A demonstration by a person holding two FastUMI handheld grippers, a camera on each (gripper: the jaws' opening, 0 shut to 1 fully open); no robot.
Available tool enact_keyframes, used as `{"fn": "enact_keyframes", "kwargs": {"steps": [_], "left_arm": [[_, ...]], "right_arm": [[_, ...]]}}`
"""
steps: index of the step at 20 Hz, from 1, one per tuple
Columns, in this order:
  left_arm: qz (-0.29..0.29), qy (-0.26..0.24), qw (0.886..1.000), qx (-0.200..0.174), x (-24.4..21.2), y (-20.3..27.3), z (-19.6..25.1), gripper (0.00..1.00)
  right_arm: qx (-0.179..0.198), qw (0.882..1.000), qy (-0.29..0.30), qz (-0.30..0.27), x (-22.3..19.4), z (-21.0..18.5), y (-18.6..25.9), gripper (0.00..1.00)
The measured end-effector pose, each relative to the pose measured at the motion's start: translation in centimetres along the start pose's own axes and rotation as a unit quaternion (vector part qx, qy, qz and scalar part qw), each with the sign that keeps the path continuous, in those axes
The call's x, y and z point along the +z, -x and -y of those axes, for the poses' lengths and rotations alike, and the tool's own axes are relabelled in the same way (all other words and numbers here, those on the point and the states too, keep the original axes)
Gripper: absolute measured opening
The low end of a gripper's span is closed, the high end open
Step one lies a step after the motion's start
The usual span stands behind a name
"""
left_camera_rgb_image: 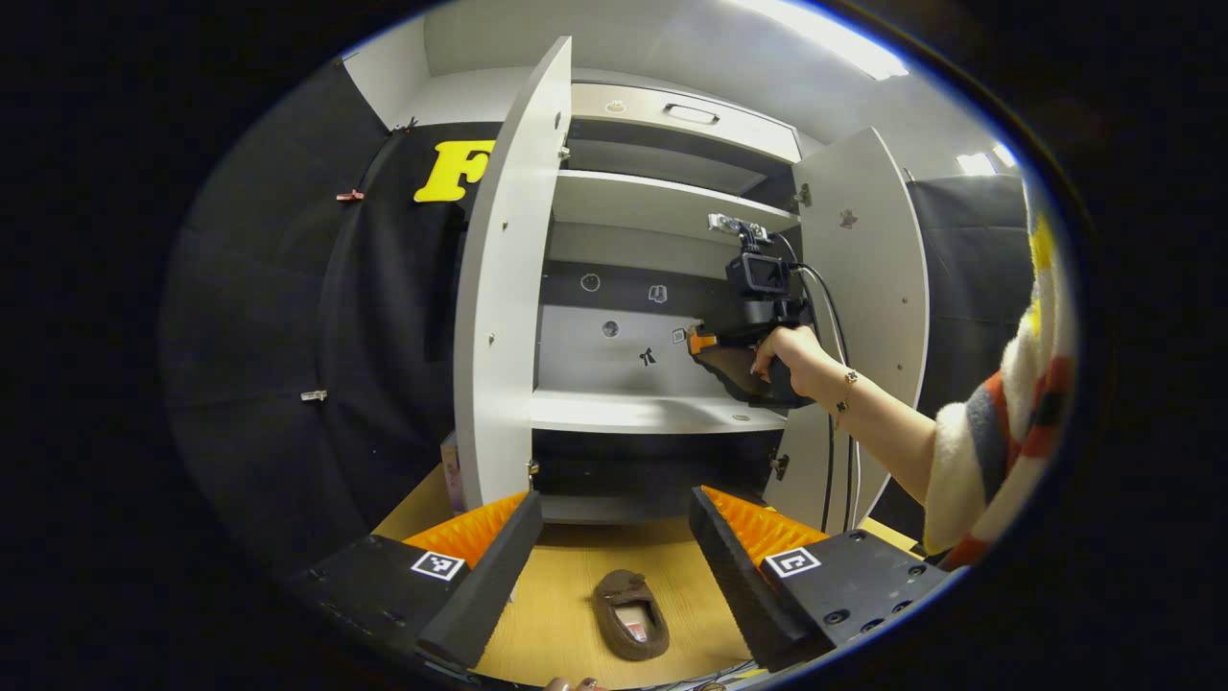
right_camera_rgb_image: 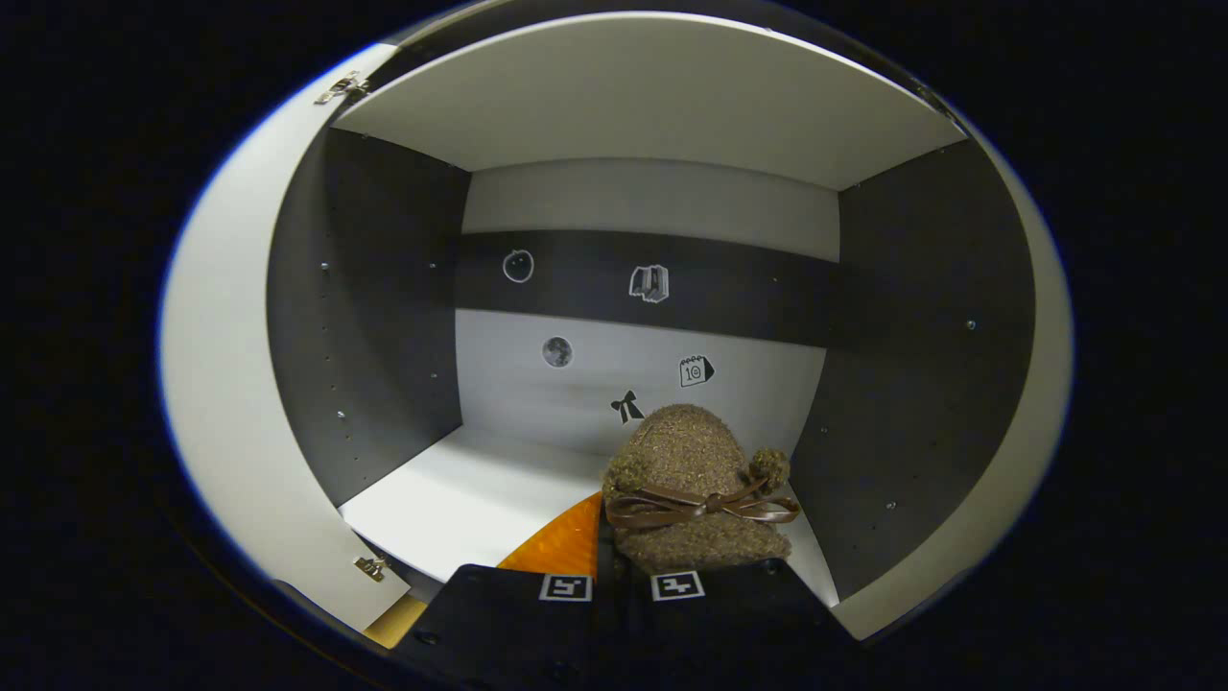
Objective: Grab one shoe with the right hand and put it into the shoe cabinet, grab the other shoe with the left hand and put it into the shoe cabinet; then close the right door with the right hand and the left door with the left hand.
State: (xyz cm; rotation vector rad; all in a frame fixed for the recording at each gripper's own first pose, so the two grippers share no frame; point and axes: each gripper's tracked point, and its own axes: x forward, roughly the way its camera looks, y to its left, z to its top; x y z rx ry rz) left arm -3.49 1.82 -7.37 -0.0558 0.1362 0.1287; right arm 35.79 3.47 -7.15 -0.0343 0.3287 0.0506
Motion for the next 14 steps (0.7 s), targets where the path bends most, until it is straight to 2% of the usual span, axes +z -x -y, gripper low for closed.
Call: {"fn": "enact_keyframes", "kwargs": {"steps": [4, 7, 10, 13, 14], "left_arm": [[-0.005, -0.006, 1.000, 0.030, -0.2, -0.7, -1.8, 0.98], [-0.014, 0.005, 0.999, 0.047, -0.9, -1.5, -2.9, 0.98], [-0.023, 0.006, 0.998, 0.060, -1.3, -2.1, -3.6, 0.98], [-0.029, 0.012, 0.998, 0.063, -1.7, -2.7, -3.9, 0.98], [-0.031, 0.016, 0.997, 0.063, -1.7, -2.9, -3.9, 0.98]], "right_arm": [[-0.013, 0.999, -0.030, -0.025, -1.3, 1.6, -5.3, 0.07], [-0.008, 0.997, -0.033, -0.064, -4.6, 1.6, -8.6, 0.07], [-0.013, 0.996, -0.010, -0.084, -6.7, 1.9, -10.5, 0.07], [-0.011, 0.994, -0.015, -0.104, -8.1, 1.7, -11.2, 0.07], [-0.005, 0.994, -0.017, -0.111, -8.5, 1.4, -11.1, 0.10]]}}
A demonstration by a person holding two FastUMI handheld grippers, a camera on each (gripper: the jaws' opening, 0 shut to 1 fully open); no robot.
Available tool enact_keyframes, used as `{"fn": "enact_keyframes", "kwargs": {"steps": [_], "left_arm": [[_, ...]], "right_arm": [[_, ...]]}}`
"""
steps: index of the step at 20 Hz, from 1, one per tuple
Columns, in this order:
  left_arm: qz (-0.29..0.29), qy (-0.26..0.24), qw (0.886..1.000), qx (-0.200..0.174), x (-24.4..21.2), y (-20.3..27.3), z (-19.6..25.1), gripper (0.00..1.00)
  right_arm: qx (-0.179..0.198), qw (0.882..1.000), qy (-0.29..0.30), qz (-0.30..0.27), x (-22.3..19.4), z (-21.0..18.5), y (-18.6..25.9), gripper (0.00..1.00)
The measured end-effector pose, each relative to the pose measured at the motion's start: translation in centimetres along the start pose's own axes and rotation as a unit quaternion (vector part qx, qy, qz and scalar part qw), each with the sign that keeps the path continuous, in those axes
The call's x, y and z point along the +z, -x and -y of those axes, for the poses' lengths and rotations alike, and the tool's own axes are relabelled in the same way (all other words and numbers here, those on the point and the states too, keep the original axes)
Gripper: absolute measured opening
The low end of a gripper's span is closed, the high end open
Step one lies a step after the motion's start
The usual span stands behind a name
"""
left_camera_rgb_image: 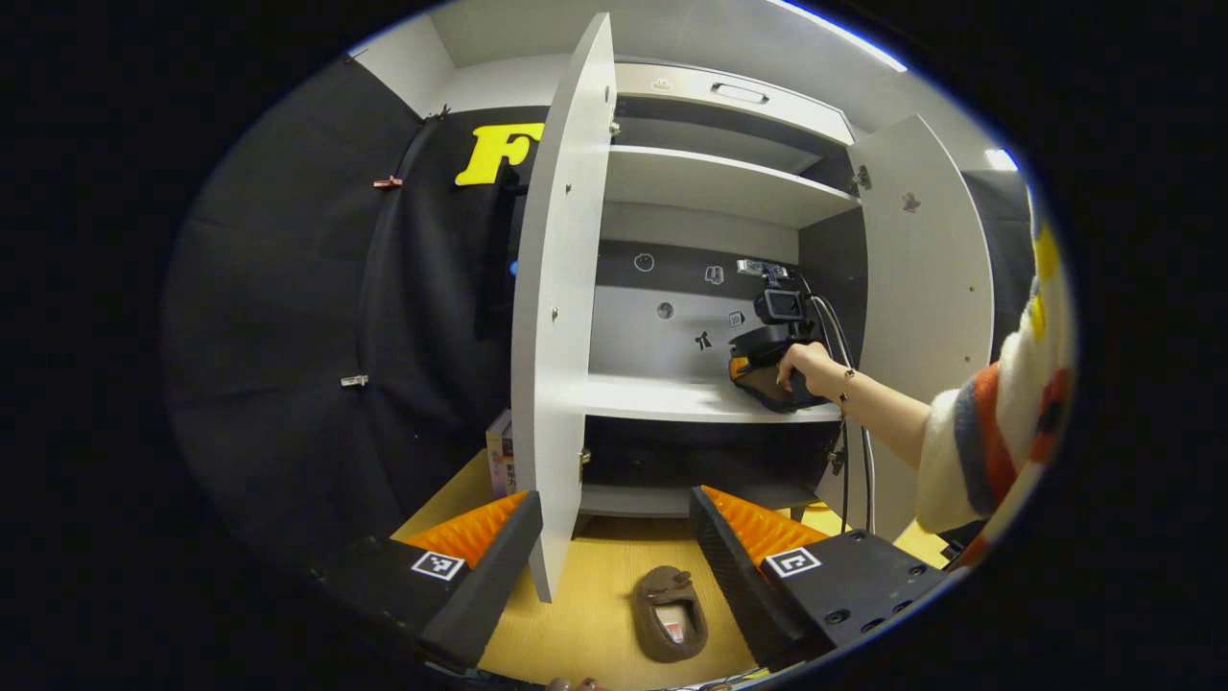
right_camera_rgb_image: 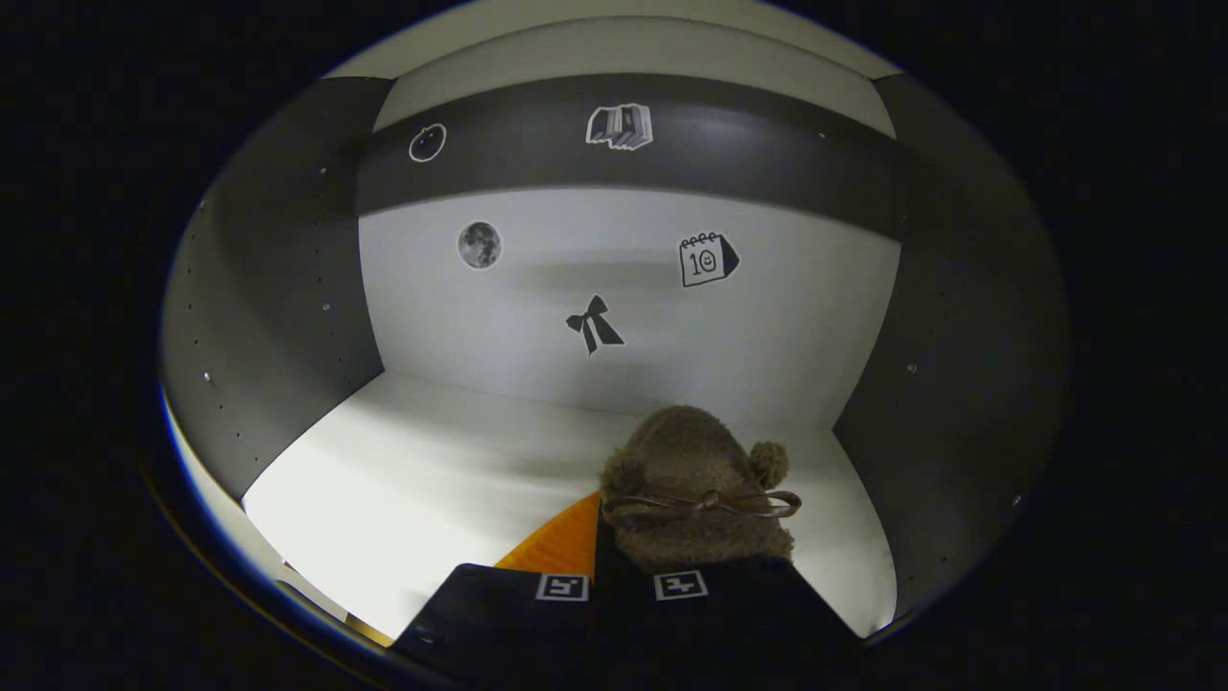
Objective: Grab one shoe with the right hand and put it into the shoe cabinet, grab the other shoe with the left hand and put it into the shoe cabinet; then close the right door with the right hand and the left door with the left hand.
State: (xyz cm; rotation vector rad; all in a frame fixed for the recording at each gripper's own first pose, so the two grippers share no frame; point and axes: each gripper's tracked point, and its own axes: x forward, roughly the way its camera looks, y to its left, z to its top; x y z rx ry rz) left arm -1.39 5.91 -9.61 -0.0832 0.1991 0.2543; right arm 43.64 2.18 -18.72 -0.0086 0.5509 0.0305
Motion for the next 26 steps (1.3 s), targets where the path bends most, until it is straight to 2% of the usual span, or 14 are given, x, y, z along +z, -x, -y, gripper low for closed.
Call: {"fn": "enact_keyframes", "kwargs": {"steps": [1, 2, 3, 4, 5, 6, 8, 12, 15, 20, 22, 26], "left_arm": [[-0.001, 0.002, 1.000, 0.000, 0.0, -0.2, 0.1, 0.98], [0.000, 0.002, 1.000, -0.001, 0.1, -0.3, 0.2, 0.98], [0.000, 0.001, 1.000, -0.002, 0.2, -0.5, 0.4, 0.98], [0.001, -0.001, 1.000, -0.005, 0.3, -0.7, 0.5, 0.98], [0.003, -0.002, 1.000, -0.008, 0.4, -0.7, 0.7, 0.98], [0.003, -0.003, 1.000, -0.010, 0.5, -0.9, 0.9, 0.98], [0.002, -0.002, 1.000, -0.014, 0.5, -1.0, 1.0, 0.98], [0.008, -0.003, 1.000, -0.021, 0.8, -0.7, 1.2, 0.98], [0.012, -0.002, 0.999, -0.037, 0.8, -0.5, 1.6, 0.98], [0.010, 0.025, 0.995, -0.095, -0.6, -0.2, 3.6, 0.98], [0.007, 0.022, 0.991, -0.129, -1.6, -0.1, 4.7, 0.98], [0.004, 0.013, 0.984, -0.178, -3.8, -0.4, 6.2, 0.98]], "right_arm": [[0.000, 1.000, 0.002, 0.000, 0.0, -0.1, 0.3, 0.10], [0.007, 1.000, 0.003, 0.002, 0.1, -0.4, 0.6, 0.20], [0.017, 1.000, -0.003, 0.005, 0.3, -0.8, 1.3, 0.24], [0.031, 0.999, -0.014, 0.006, 0.3, -1.5, 1.4, 0.44], [0.040, 0.999, -0.020, 0.003, 0.4, -2.0, 2.1, 0.58], [0.047, 0.999, -0.023, 0.001, 0.4, -2.4, 2.6, 0.75], [0.052, 0.998, -0.018, -0.002, 0.4, -2.7, 3.8, 0.96], [0.051, 0.999, -0.003, 0.009, 0.6, -2.3, 7.2, 0.98], [0.052, 0.997, -0.002, 0.049, 1.8, -1.6, 11.6, 0.98], [0.064, 0.987, 0.025, 0.145, 2.7, -1.5, 22.1, 0.98], [0.069, 0.982, 0.028, 0.173, 1.6, -1.8, 25.7, 0.98], [0.072, 0.976, -0.006, 0.203, -2.2, -1.5, 31.1, 0.98]]}}
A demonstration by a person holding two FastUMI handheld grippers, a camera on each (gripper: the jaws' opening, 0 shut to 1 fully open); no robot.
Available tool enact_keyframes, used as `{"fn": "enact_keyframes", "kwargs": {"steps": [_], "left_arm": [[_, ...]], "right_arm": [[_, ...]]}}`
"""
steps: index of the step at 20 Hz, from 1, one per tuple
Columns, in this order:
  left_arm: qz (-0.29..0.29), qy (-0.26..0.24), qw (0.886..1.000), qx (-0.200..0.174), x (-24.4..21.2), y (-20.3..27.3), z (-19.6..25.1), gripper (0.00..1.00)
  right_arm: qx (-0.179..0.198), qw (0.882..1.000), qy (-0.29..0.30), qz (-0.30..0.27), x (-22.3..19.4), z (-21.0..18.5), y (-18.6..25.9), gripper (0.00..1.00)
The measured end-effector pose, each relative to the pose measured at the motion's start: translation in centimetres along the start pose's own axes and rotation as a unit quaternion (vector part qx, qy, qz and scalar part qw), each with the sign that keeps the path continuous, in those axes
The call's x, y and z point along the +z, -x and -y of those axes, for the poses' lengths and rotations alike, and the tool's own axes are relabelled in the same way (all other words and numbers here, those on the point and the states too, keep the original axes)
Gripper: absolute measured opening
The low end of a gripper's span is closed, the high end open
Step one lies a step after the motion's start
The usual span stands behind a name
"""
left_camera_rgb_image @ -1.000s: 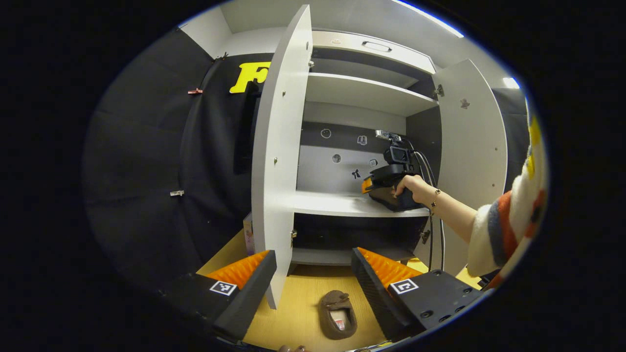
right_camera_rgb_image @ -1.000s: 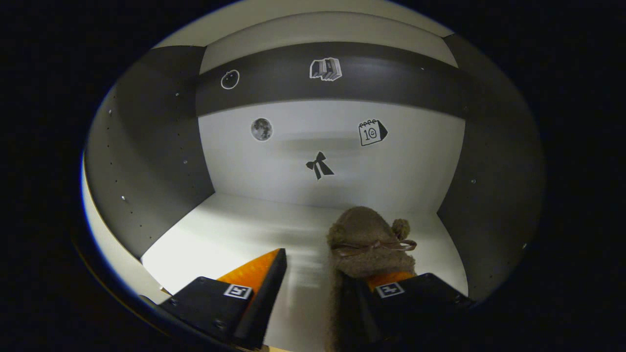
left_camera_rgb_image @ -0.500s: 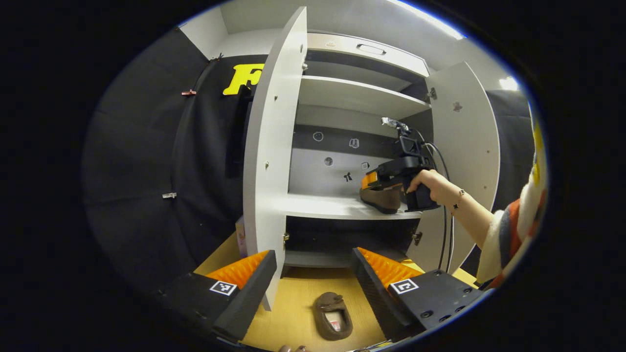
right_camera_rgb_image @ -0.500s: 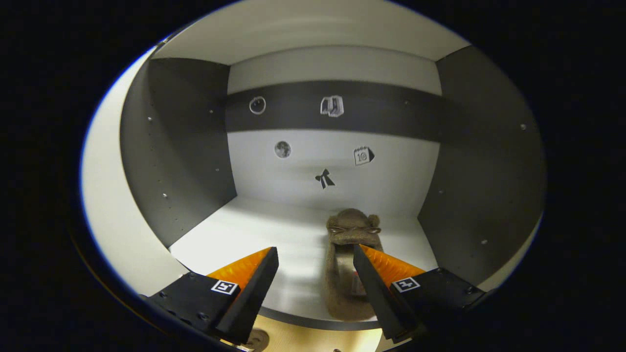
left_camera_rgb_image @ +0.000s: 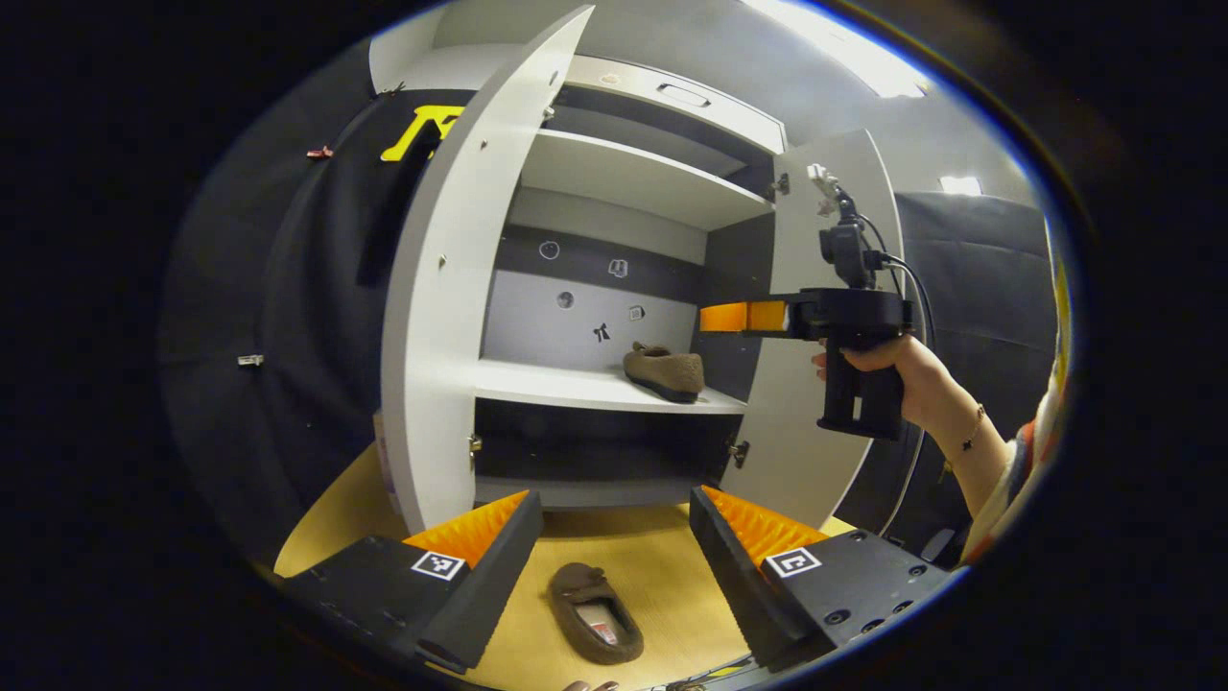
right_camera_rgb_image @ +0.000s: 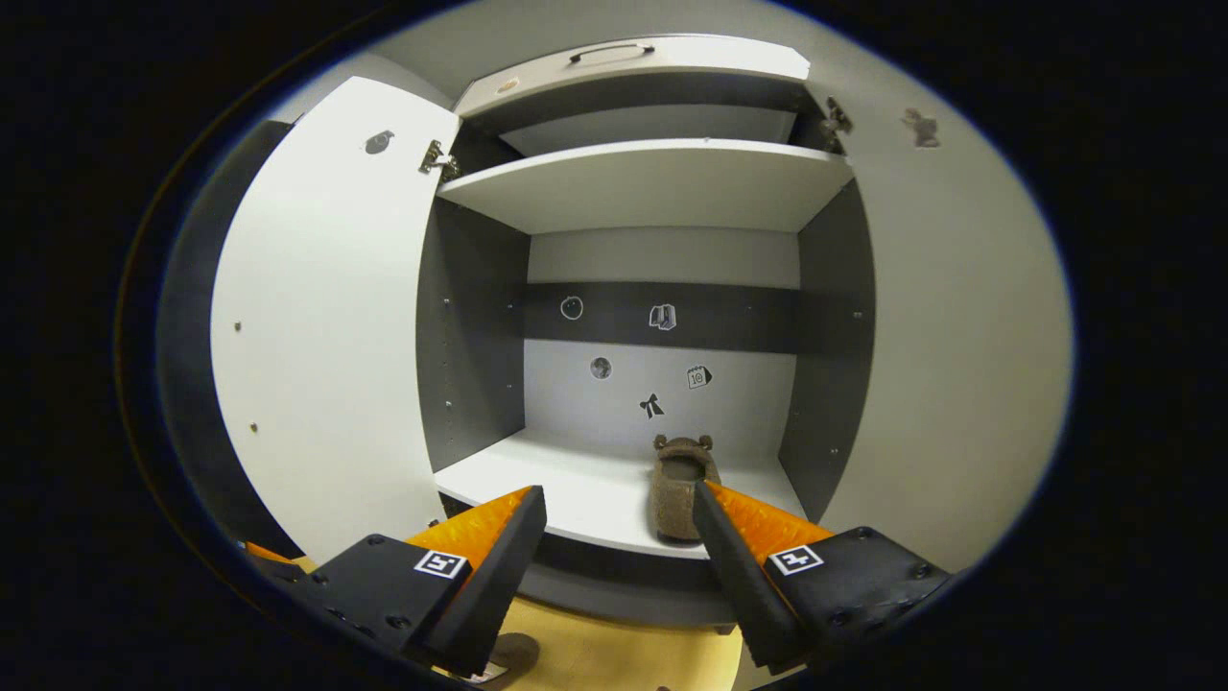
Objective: Grab one shoe with the right hand and put it into the shoe cabinet, grab the other shoe with the left hand and put it into the shoe cabinet; then close the right door with the right hand and the left door with the left hand.
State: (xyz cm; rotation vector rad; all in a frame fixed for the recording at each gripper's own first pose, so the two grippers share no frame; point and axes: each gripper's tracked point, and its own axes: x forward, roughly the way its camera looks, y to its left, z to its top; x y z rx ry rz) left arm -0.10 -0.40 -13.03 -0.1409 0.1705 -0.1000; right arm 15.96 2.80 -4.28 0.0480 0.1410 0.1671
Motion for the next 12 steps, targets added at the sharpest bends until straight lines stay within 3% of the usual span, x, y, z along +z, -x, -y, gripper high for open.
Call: {"fn": "enact_keyframes", "kwargs": {"steps": [6, 9, 12], "left_arm": [[-0.045, -0.047, 0.998, -0.001, -7.0, -2.6, -1.1, 0.98], [-0.088, -0.082, 0.993, 0.013, -13.1, -4.3, -2.1, 0.98], [-0.100, -0.095, 0.990, 0.035, -17.3, -5.7, -3.1, 0.98]], "right_arm": [[-0.044, 0.997, -0.042, 0.040, -5.5, 1.7, 6.2, 0.98], [-0.065, 0.997, -0.022, 0.033, -9.2, 2.6, 7.3, 0.98], [-0.060, 0.998, 0.005, 0.012, -12.7, 3.1, 7.0, 0.98]]}}
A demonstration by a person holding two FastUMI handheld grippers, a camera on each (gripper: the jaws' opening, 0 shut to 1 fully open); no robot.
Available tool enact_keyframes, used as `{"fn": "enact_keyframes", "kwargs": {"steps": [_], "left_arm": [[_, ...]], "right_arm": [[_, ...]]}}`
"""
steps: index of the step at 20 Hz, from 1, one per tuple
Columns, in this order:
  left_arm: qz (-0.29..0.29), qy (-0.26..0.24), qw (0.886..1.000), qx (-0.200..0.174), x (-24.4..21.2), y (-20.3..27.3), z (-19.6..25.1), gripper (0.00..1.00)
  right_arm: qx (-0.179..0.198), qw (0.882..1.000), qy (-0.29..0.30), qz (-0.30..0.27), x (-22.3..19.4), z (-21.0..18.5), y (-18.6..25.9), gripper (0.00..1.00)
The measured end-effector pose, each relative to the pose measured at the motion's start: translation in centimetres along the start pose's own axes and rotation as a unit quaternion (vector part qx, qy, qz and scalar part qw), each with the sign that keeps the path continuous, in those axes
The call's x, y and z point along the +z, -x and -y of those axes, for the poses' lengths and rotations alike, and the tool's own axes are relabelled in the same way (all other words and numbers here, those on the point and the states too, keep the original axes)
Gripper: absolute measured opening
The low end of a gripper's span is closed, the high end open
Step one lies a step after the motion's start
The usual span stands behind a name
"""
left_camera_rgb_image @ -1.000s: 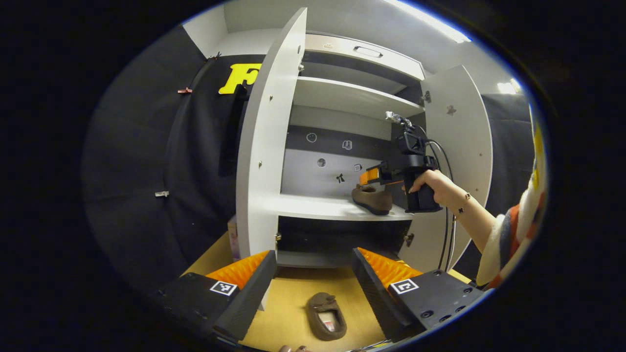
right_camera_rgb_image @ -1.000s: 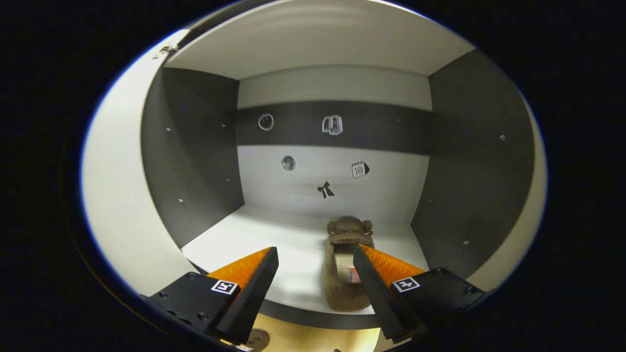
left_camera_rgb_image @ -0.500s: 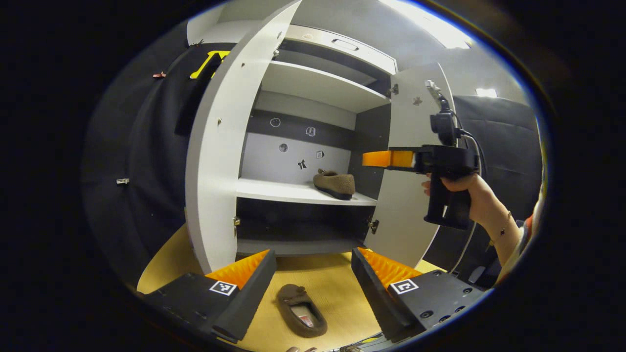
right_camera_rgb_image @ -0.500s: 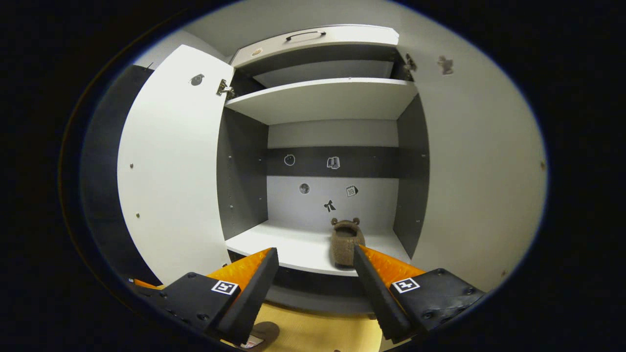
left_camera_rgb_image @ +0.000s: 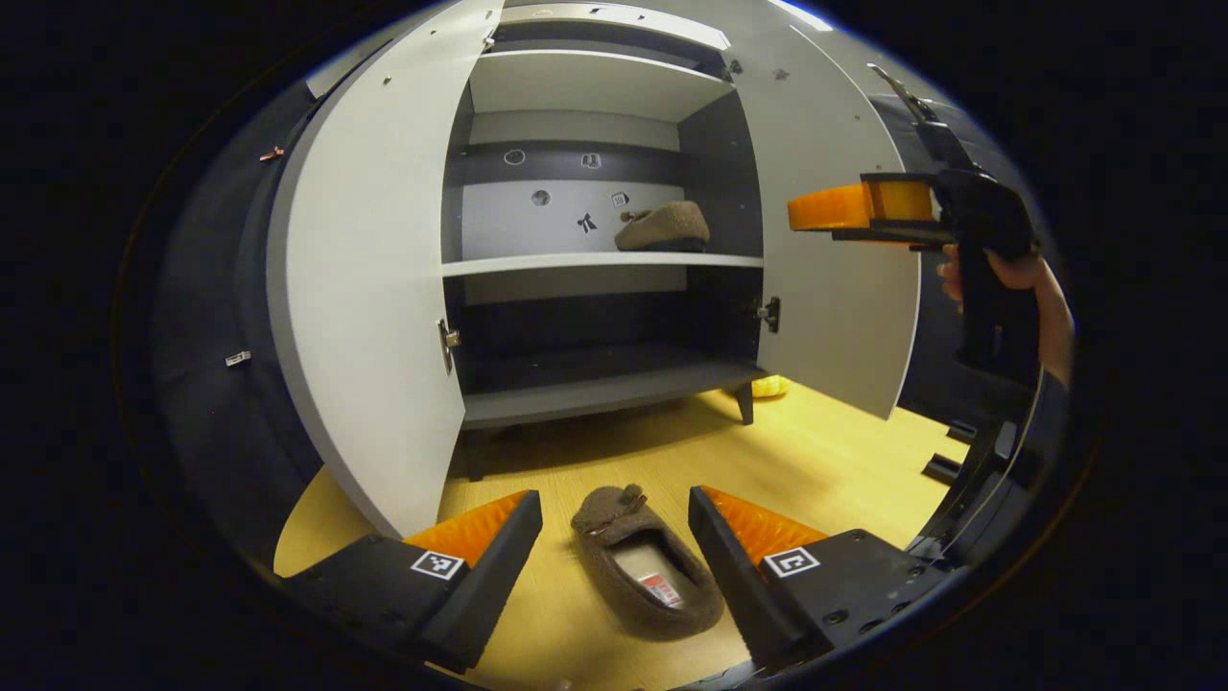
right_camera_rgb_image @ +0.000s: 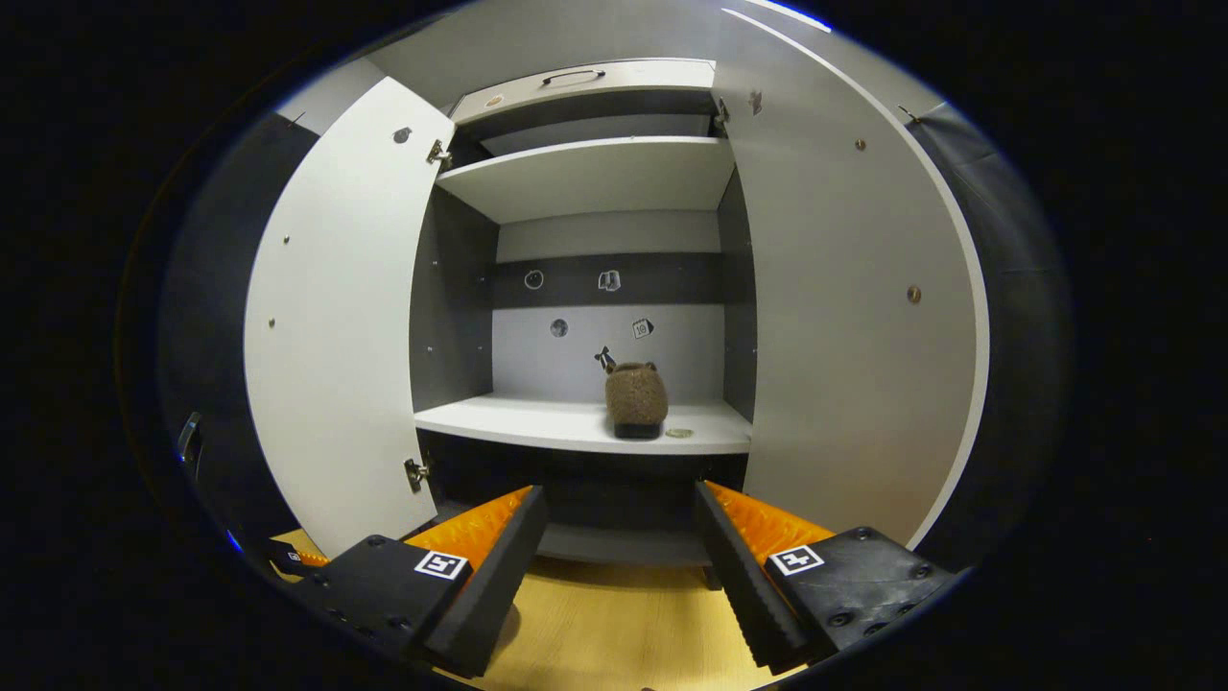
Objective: Grab one shoe with the right hand and put it into the shoe cabinet, grab the other shoe with the left hand and put it into the shoe cabinet; then close the right door with the right hand and the left door with the left hand.
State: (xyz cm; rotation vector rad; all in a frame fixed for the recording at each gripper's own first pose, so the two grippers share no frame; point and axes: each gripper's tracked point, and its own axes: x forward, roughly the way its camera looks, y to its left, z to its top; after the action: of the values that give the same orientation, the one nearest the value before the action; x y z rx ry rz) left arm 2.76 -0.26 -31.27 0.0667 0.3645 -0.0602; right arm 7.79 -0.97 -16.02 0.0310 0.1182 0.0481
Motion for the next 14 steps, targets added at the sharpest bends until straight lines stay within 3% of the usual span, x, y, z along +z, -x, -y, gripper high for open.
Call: {"fn": "enact_keyframes", "kwargs": {"steps": [2, 6, 9, 11, 12, 14], "left_arm": [[-0.015, 0.012, 1.000, 0.004, -2.6, -1.8, 0.3, 0.92], [-0.051, 0.034, 0.998, 0.028, -6.4, -4.5, -0.5, 0.92], [-0.071, 0.046, 0.996, 0.034, -8.4, -6.2, -1.0, 0.85], [-0.077, 0.057, 0.995, 0.033, -9.0, -7.1, -0.9, 0.77], [-0.081, 0.061, 0.994, 0.032, -9.4, -7.5, -0.9, 0.63], [-0.087, 0.067, 0.994, 0.029, -9.9, -8.3, -0.8, 0.55]], "right_arm": [[0.002, 1.000, 0.018, -0.009, -1.9, 0.5, -0.4, 0.98], [0.005, 0.998, 0.031, -0.049, -6.1, 1.7, -1.8, 0.98], [0.004, 0.997, 0.019, -0.069, -7.8, 2.6, -3.1, 0.99], [0.008, 0.997, 0.005, -0.072, -8.2, 2.7, -3.7, 0.99], [0.009, 0.997, 0.006, -0.071, -8.4, 2.8, -3.9, 0.98], [0.017, 0.997, 0.008, -0.075, -9.1, 2.7, -4.6, 0.99]]}}
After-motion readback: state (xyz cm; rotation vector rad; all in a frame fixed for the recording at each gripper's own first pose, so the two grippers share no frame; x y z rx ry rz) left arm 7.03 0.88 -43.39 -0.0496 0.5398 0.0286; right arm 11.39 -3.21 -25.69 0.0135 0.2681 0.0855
